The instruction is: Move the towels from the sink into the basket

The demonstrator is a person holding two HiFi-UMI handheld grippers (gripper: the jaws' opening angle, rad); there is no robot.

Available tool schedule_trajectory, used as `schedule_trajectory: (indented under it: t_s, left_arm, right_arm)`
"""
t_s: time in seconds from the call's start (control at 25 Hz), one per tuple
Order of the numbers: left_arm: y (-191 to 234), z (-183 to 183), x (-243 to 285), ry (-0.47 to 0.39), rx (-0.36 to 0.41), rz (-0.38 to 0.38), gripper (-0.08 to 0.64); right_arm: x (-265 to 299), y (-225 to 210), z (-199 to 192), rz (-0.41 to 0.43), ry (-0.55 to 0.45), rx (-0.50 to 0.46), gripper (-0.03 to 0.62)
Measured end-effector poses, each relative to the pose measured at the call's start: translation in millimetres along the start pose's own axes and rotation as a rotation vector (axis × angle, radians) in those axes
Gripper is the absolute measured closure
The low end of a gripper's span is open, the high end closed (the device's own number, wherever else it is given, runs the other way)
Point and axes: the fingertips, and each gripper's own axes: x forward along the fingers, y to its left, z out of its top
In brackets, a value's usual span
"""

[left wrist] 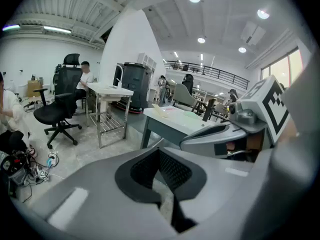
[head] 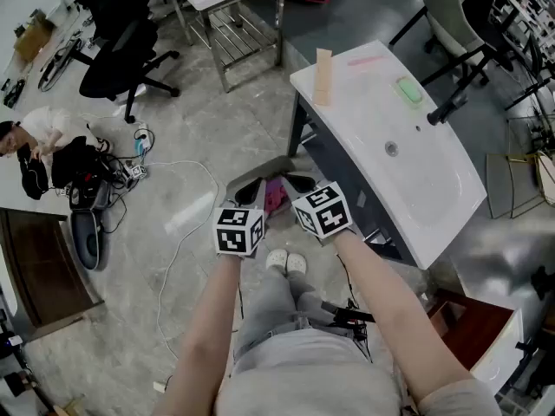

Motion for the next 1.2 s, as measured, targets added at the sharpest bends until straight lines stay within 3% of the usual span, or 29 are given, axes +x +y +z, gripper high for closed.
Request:
schedule_trajectory:
  t_s: [0.88,1.2]
  left_arm:
    - [-44,50,-17,-0.069,0.037,-0.046,0.558]
    - [-72,94,-22,-0.147,0.094,-0.096,0.558]
  right_arm:
    - [-71,-4,54,-0.056,-0.14,-0.024,0.575]
    - [-101,-2,72,-0.095,-0.202,-0.039,0.575]
